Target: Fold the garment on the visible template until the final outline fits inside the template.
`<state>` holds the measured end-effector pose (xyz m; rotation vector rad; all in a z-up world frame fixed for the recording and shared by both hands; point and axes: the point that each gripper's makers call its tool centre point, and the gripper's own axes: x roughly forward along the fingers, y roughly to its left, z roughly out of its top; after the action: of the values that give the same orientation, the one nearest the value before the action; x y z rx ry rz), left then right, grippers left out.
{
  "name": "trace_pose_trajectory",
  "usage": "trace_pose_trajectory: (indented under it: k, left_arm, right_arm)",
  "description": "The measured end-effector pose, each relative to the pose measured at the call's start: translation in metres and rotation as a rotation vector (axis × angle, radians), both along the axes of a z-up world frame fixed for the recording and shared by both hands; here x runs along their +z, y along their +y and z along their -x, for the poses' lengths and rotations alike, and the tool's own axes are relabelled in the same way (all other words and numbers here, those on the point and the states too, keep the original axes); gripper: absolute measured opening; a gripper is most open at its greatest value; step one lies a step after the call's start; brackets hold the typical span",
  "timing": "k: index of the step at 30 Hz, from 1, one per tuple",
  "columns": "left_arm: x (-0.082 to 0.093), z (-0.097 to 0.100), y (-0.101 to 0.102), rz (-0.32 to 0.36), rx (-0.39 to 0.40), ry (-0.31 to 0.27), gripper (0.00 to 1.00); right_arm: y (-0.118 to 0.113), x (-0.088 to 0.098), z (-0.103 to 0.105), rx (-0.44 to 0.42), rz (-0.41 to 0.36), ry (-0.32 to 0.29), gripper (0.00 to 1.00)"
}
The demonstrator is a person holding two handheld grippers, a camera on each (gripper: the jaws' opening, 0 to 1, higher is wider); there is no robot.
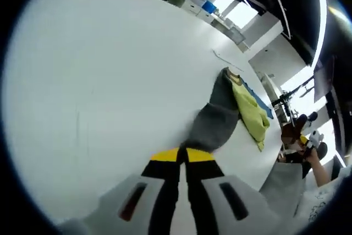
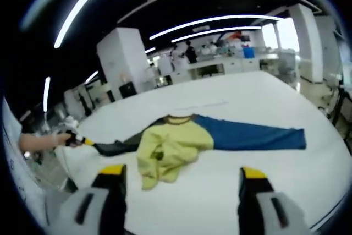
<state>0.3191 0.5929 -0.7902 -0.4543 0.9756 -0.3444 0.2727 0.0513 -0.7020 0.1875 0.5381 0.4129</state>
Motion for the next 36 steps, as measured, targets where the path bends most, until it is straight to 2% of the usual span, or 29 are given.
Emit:
trace_pose_trajectory:
  k: [3,10,14,18,22,25,28,33,36]
  left_arm:
    - [-0.001,-0.009,0.011,0.011,0.029,0.019,0.0]
    - [-0.026,-0.033,0.051,-0.054,0.038,0.115,0.0]
    - [-0.038,-0.04,0.067,-0.088,0.047,0.162,0.0]
    - [-0.048,-0.039,0.072,-0.121,0.033,0.198,0.0]
    - [-0.054,-0.045,0.08,-0.151,0.064,0.191,0.0]
    - [-0.056,-0.053,0.09,-0.208,0.076,0.16,0.0]
    - [-0.057,-0.059,0.092,-0.194,0.099,0.155,0.0]
    - [-0.058,-0.055,0.089,-0.203,0.077,0.152,0.0]
    - [-0.056,-0.054,0.087,-0.2,0.067,0.128,0.0]
  right_arm:
    - [-0.001,-0.001,-0.001,-0.005,-0.001,0.005,0.83]
    - [0.0,-0.008,0.001,-0.017,0.004,0.023,0.83]
    - [-0.001,-0.01,0.004,-0.02,0.009,0.035,0.83]
    - [-0.007,-0.012,0.003,-0.029,0.01,0.038,0.83]
    - [-0.007,-0.013,0.007,-0.036,0.015,0.046,0.83]
    - [-0.009,-0.015,0.008,-0.042,0.013,0.052,0.83]
    - [-0.005,-0.016,0.012,-0.037,0.023,0.062,0.83]
    - [-0.001,-0.017,0.012,-0.033,0.028,0.068,0.83]
    - [0.002,-0.018,0.01,-0.026,0.026,0.069,0.84]
